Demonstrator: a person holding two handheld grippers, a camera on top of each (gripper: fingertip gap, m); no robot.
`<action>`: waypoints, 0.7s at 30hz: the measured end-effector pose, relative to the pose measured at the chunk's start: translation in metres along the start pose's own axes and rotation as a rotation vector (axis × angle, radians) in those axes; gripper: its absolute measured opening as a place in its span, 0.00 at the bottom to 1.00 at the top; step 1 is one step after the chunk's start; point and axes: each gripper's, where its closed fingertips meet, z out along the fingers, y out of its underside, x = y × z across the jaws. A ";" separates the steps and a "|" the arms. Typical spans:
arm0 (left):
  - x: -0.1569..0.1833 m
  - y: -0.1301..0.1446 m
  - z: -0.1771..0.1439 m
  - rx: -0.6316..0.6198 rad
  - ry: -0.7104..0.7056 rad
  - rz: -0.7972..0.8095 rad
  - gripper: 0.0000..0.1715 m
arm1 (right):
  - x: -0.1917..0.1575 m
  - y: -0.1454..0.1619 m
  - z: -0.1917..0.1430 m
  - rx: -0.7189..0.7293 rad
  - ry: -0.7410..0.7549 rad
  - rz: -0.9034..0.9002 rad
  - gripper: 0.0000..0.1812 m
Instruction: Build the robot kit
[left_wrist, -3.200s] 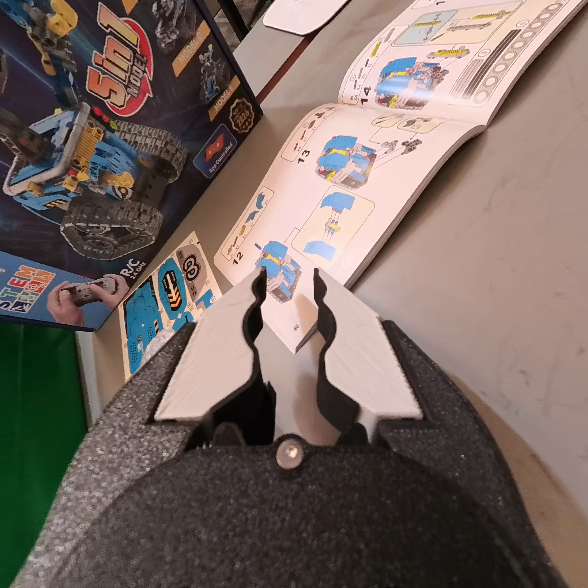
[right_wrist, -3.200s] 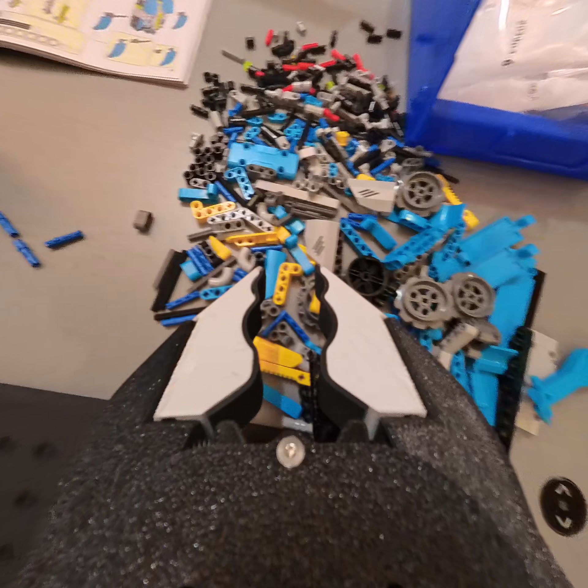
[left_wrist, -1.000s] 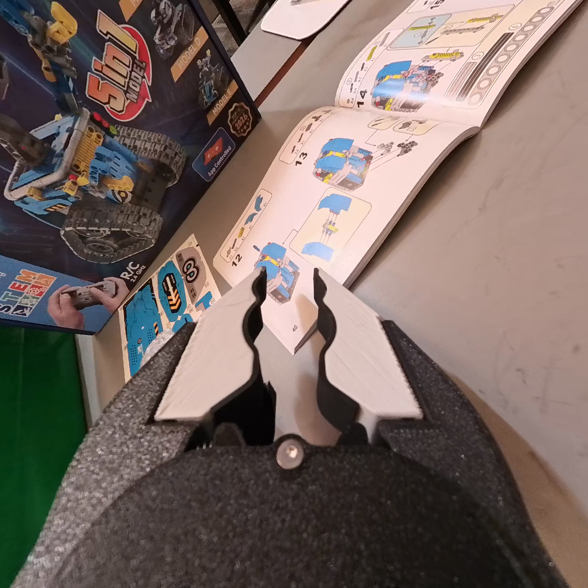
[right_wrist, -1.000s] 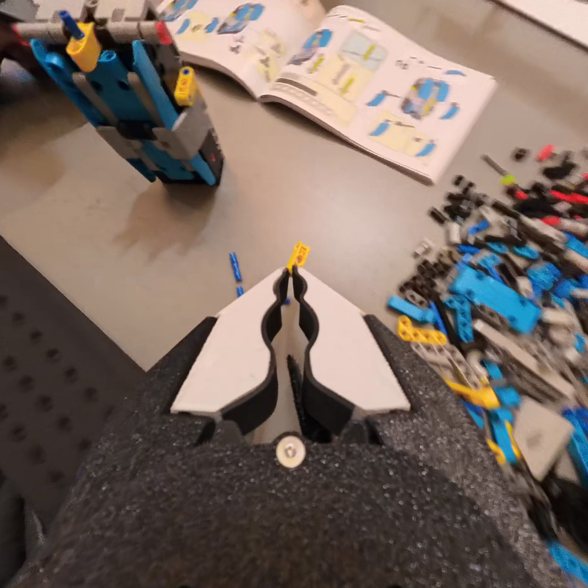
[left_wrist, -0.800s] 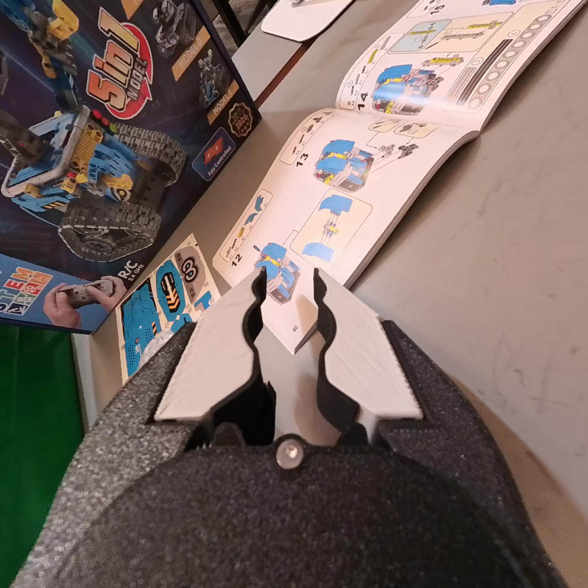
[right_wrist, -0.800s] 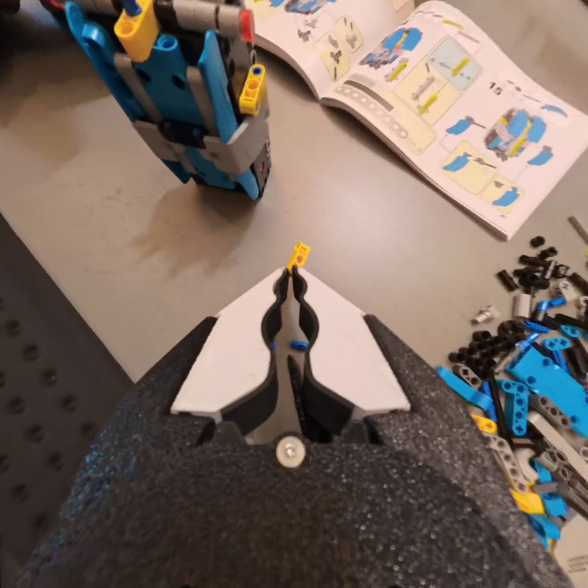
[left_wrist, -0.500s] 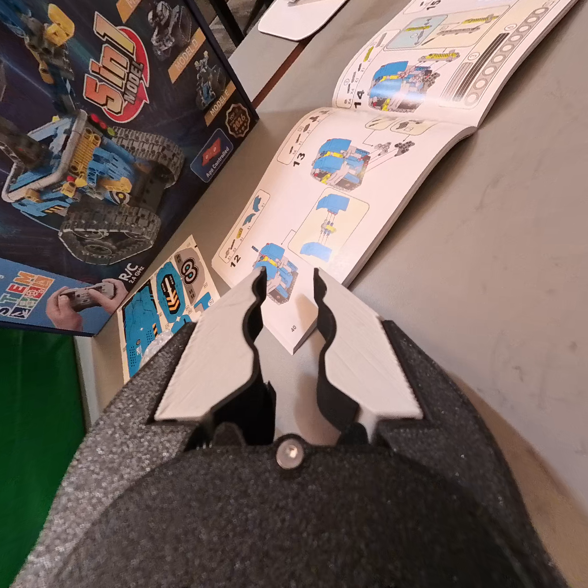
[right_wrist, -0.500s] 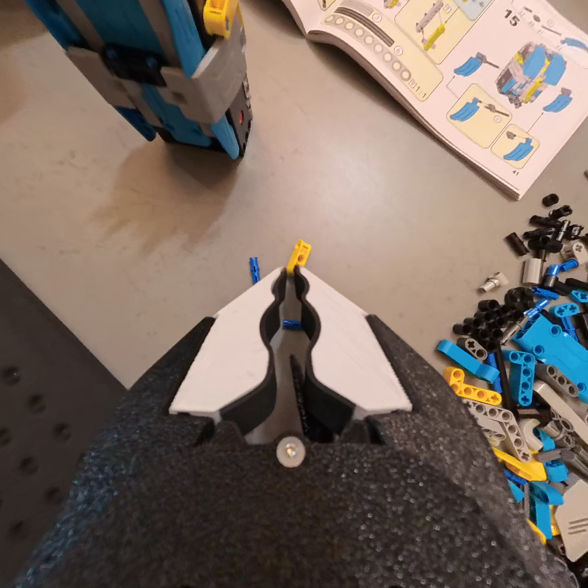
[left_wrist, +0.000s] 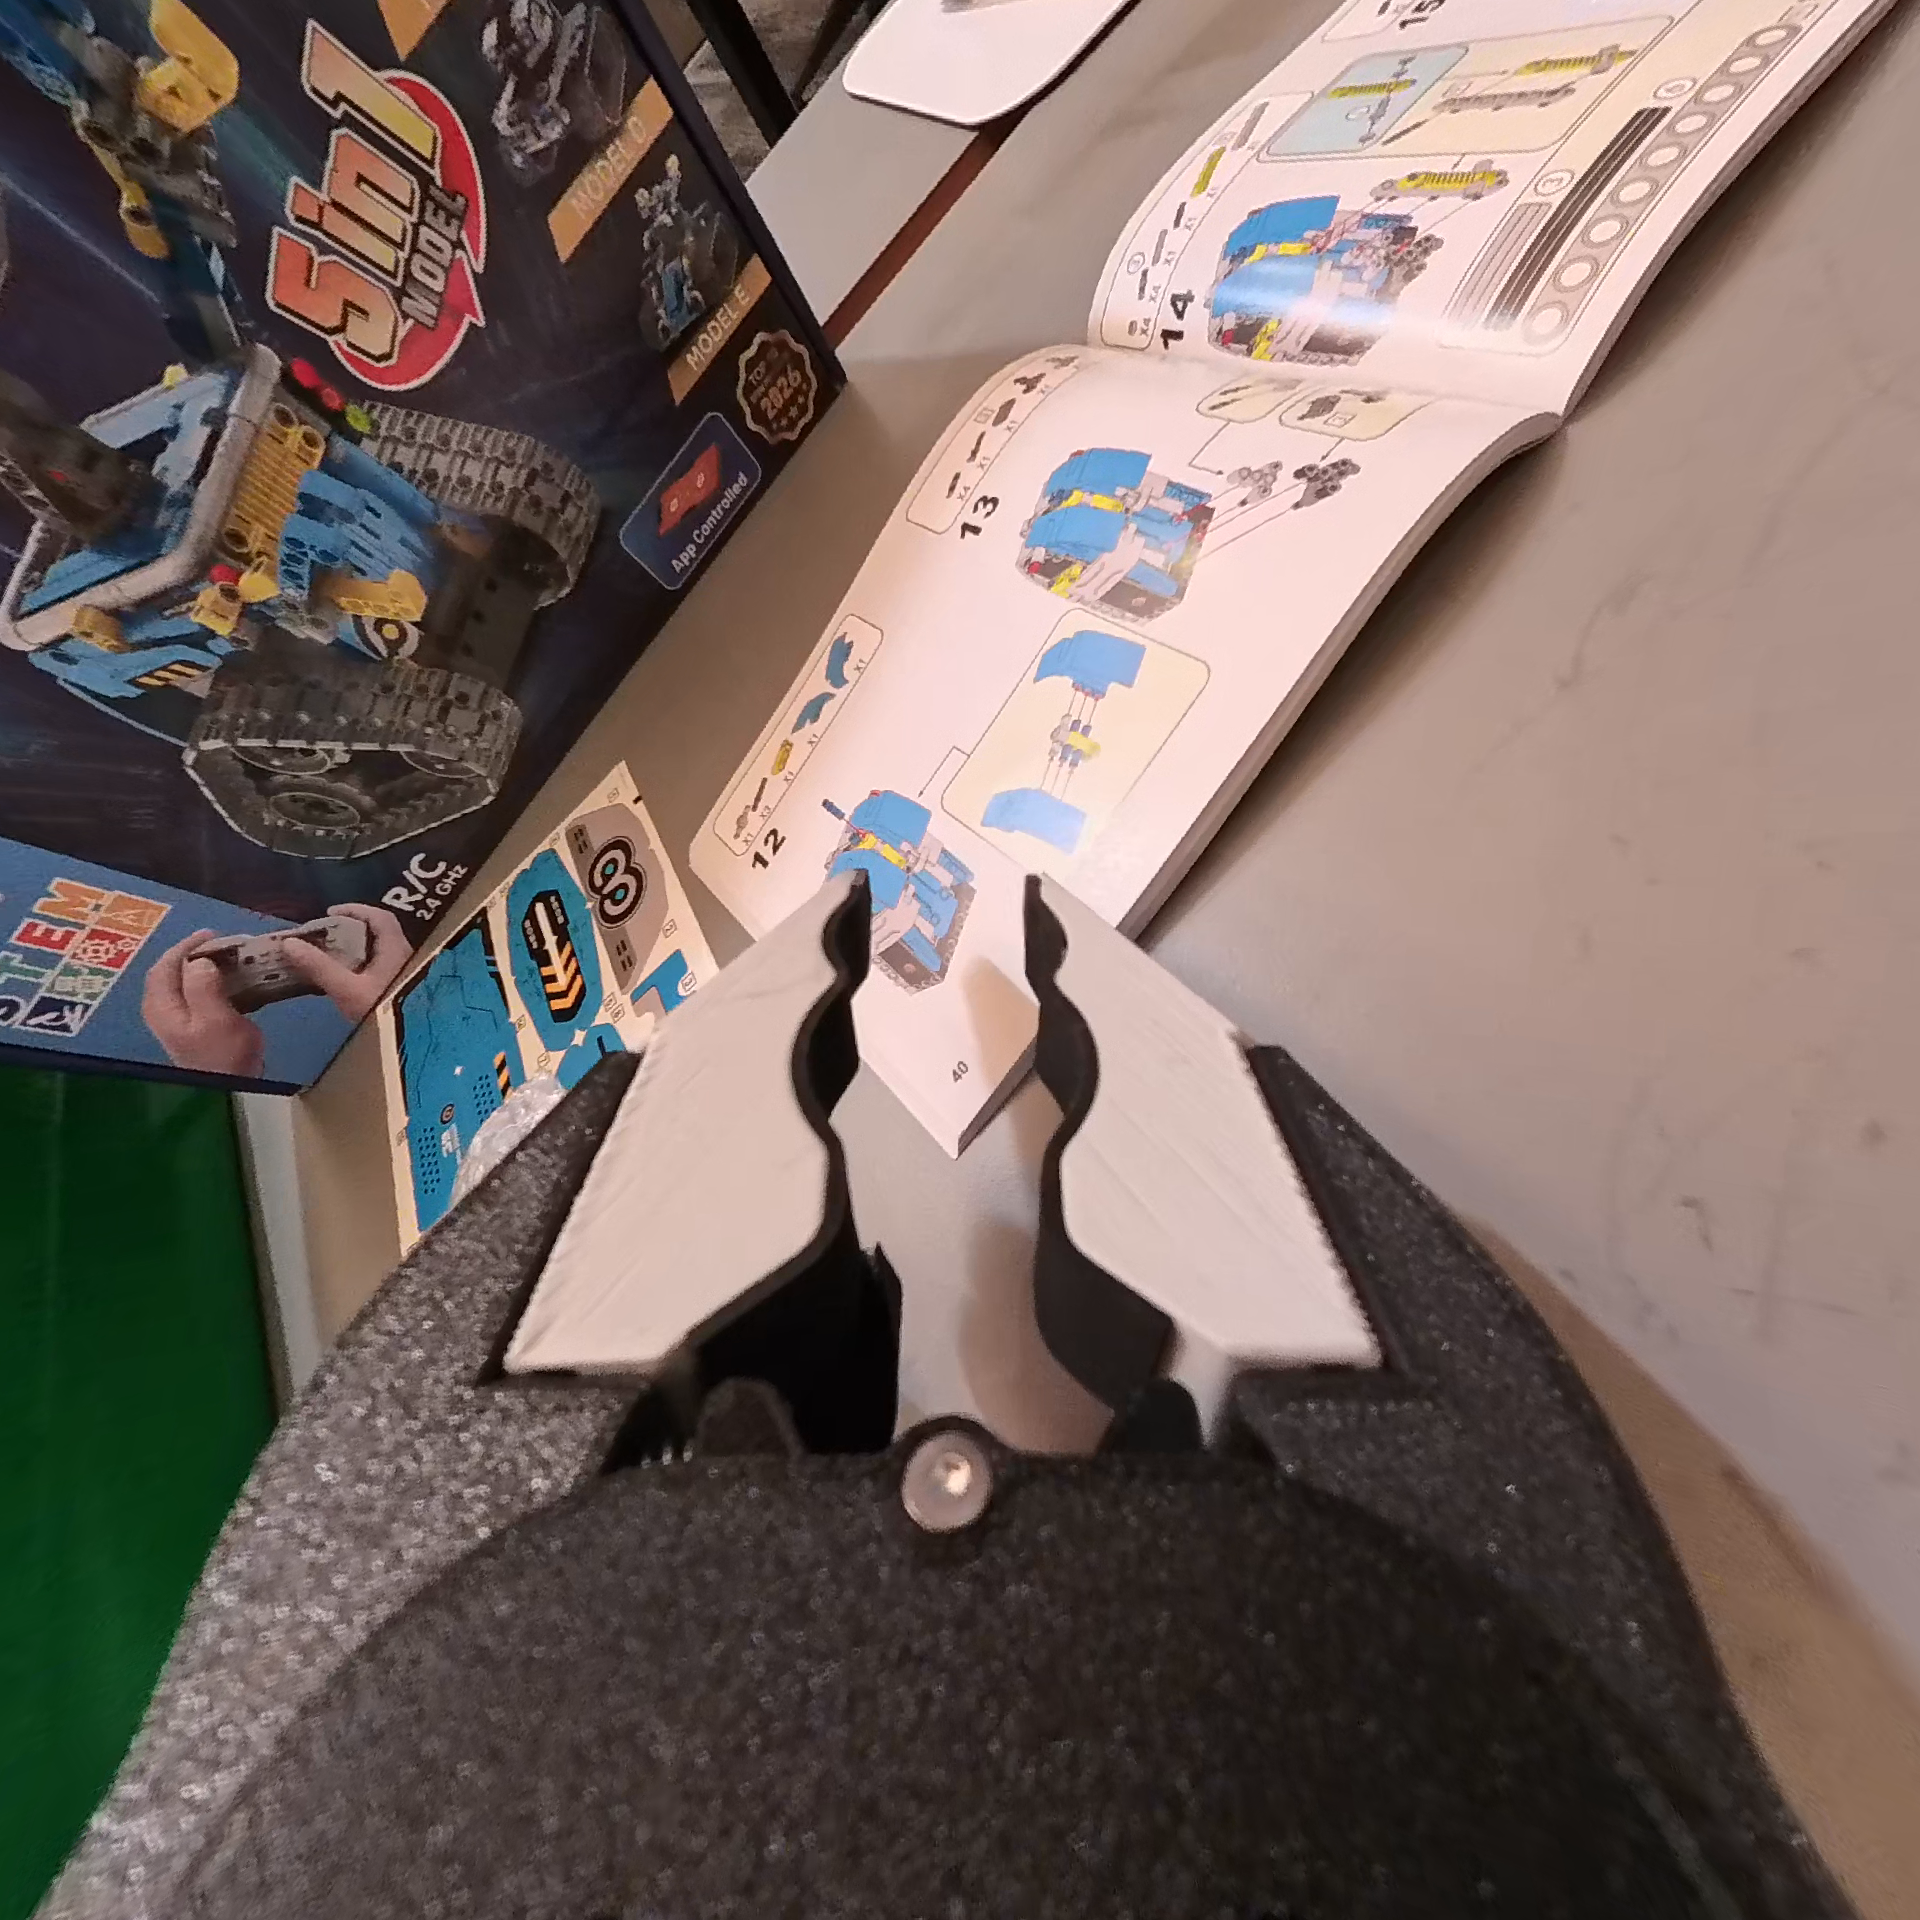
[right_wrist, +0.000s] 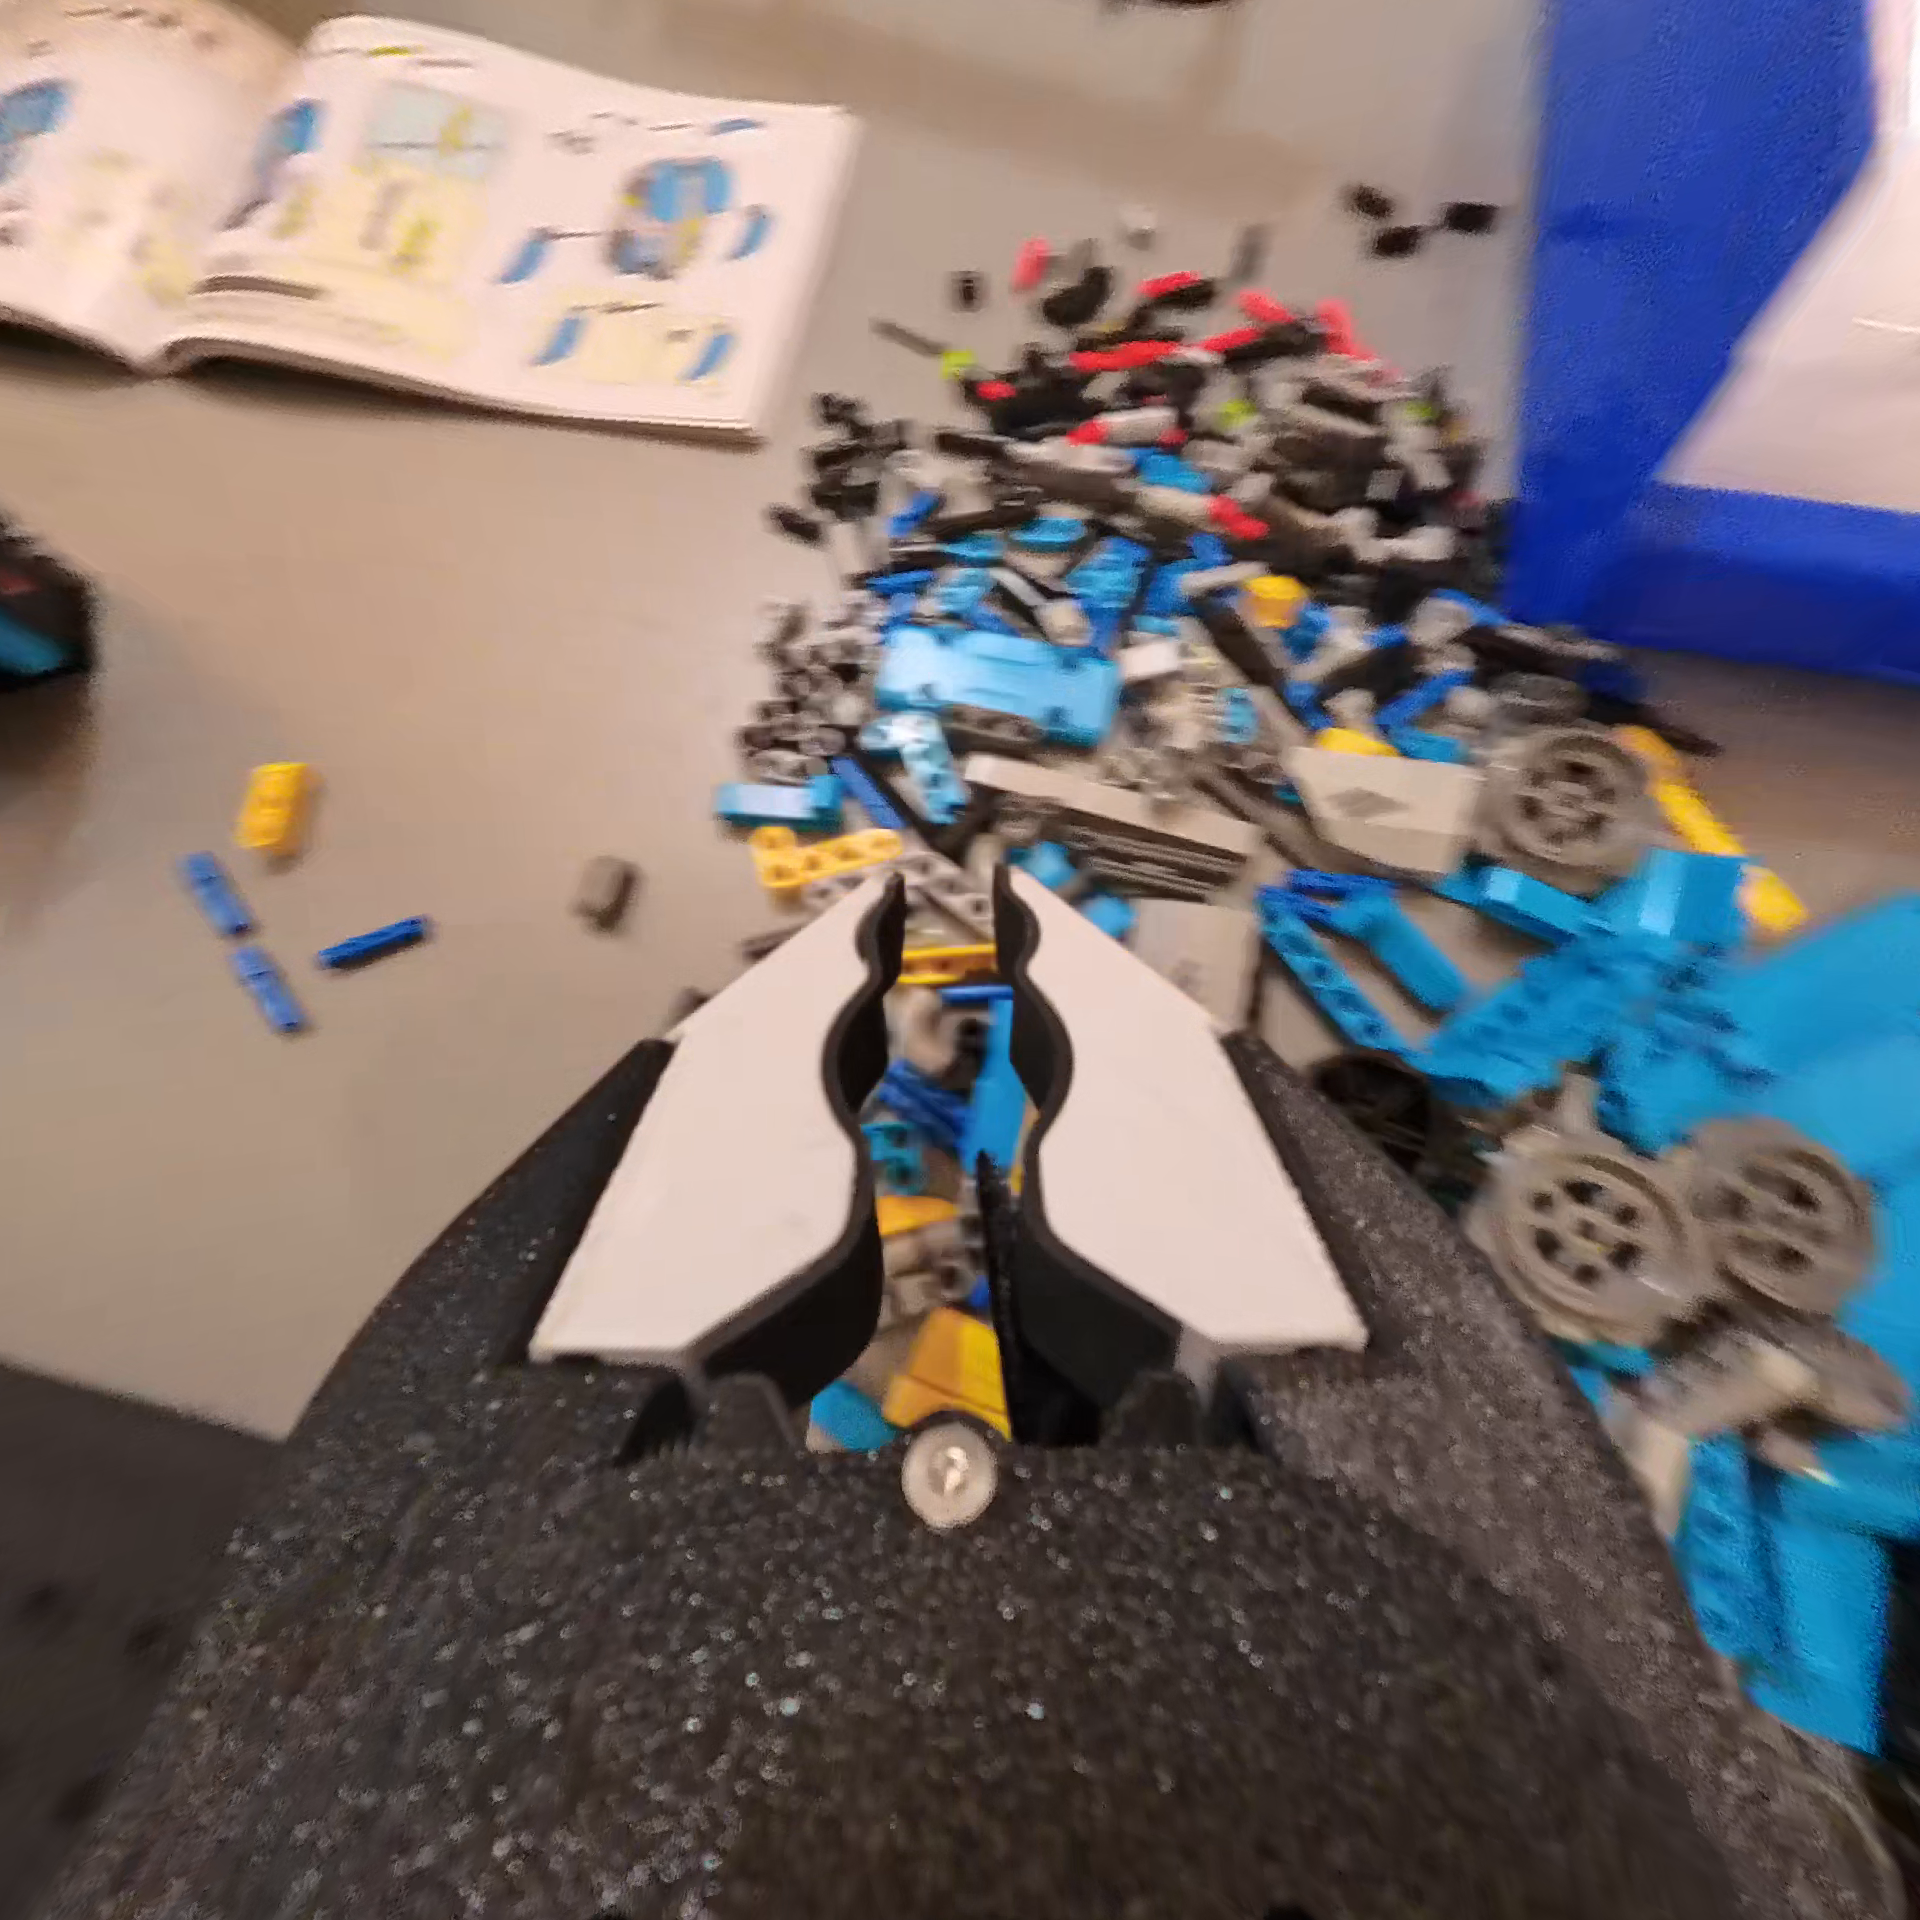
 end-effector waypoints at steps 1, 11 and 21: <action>0.000 0.000 0.000 -0.001 0.000 0.004 0.17 | 0.014 0.000 -0.003 0.013 0.045 0.005 0.09; 0.003 0.002 0.001 -0.013 -0.001 0.033 0.17 | 0.107 0.027 -0.032 -0.004 0.277 0.099 0.11; 0.005 0.003 0.003 -0.024 0.009 0.035 0.17 | 0.103 0.020 -0.023 0.039 0.173 0.223 0.13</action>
